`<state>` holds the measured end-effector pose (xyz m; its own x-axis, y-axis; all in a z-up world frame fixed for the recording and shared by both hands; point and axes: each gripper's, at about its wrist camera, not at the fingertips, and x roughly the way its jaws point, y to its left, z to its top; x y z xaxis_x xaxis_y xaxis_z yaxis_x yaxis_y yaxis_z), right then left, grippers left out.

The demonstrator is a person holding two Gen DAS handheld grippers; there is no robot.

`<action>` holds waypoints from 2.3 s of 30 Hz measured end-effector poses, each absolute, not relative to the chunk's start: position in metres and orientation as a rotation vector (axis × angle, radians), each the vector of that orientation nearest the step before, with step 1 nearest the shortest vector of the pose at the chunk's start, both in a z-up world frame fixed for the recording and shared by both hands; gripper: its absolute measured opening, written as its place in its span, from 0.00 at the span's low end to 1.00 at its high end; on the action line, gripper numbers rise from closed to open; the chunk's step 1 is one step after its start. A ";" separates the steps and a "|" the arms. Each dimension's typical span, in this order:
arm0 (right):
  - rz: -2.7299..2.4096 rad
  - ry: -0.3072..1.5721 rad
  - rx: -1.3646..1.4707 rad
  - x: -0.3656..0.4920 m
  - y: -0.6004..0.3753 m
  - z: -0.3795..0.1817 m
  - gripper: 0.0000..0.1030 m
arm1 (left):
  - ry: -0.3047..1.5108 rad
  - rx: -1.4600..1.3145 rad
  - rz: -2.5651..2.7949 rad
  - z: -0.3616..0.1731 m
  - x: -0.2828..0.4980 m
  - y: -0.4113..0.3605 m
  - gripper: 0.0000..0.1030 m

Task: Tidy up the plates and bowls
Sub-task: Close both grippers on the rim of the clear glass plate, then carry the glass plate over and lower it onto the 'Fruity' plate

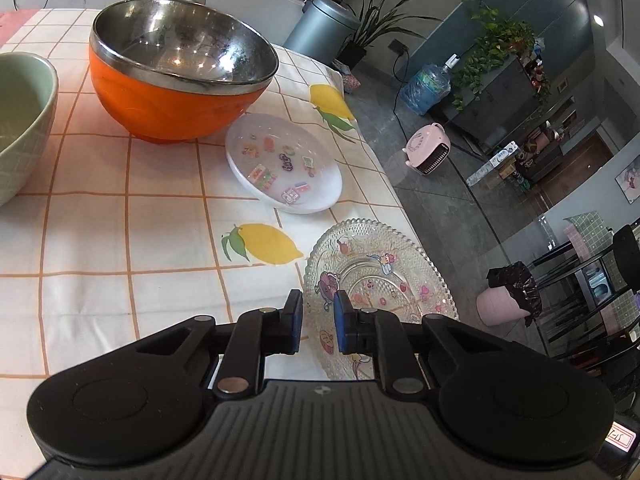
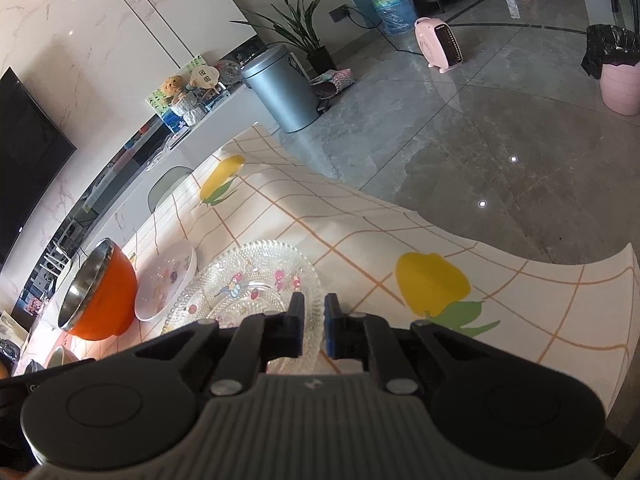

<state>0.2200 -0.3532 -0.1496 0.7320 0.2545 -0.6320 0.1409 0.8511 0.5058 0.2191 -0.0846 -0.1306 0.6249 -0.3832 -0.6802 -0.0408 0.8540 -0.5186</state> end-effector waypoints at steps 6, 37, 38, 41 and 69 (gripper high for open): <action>0.068 0.768 0.572 0.212 -0.350 -0.147 0.07 | 0.882 -0.501 -0.192 -0.124 0.206 -0.083 0.16; 0.263 0.840 0.553 0.118 -0.247 -0.107 0.07 | 0.749 -0.632 -0.027 -0.074 0.077 0.029 0.16; 0.272 0.843 0.550 0.116 -0.241 -0.106 0.07 | 0.744 -0.640 -0.018 -0.073 0.073 0.034 0.16; 0.303 0.852 0.536 0.110 -0.223 -0.102 0.07 | 0.729 -0.659 0.008 -0.069 0.061 0.050 0.16; 0.536 0.972 0.364 0.081 -0.084 -0.116 0.06 | 0.748 -0.738 0.239 -0.097 -0.021 0.157 0.16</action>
